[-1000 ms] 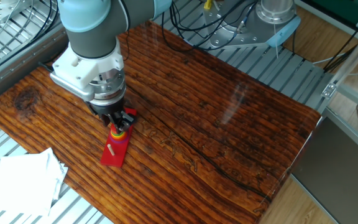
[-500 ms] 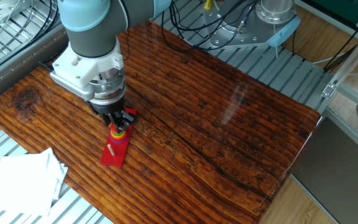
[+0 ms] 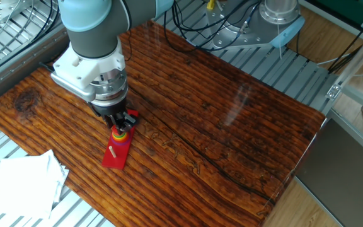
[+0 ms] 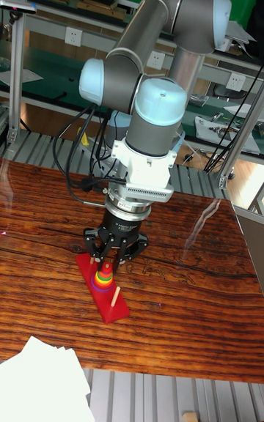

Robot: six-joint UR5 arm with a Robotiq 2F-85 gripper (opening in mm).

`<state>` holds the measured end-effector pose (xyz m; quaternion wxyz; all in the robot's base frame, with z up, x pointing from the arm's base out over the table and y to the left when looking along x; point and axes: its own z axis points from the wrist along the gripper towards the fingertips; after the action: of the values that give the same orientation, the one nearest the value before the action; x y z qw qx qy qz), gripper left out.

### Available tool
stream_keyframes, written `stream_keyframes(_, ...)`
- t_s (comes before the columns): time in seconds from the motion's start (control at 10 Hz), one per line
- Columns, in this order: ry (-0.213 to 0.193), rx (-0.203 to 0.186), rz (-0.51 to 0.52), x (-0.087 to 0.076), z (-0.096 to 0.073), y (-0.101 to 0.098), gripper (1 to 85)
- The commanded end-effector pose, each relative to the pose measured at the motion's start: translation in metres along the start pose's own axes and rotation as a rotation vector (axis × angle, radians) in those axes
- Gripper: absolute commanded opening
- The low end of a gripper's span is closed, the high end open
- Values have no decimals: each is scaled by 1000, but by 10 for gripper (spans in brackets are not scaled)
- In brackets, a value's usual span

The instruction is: Take out one Hanoi block and throw it aside

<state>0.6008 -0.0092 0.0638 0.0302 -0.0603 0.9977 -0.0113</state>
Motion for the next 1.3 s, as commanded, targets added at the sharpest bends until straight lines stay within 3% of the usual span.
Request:
stream_keyframes(0.0, -3, -10, 11, -1, -1, 2, 323)
stream_keyframes(1.2, -5, -1, 36, 0, -3, 2, 173)
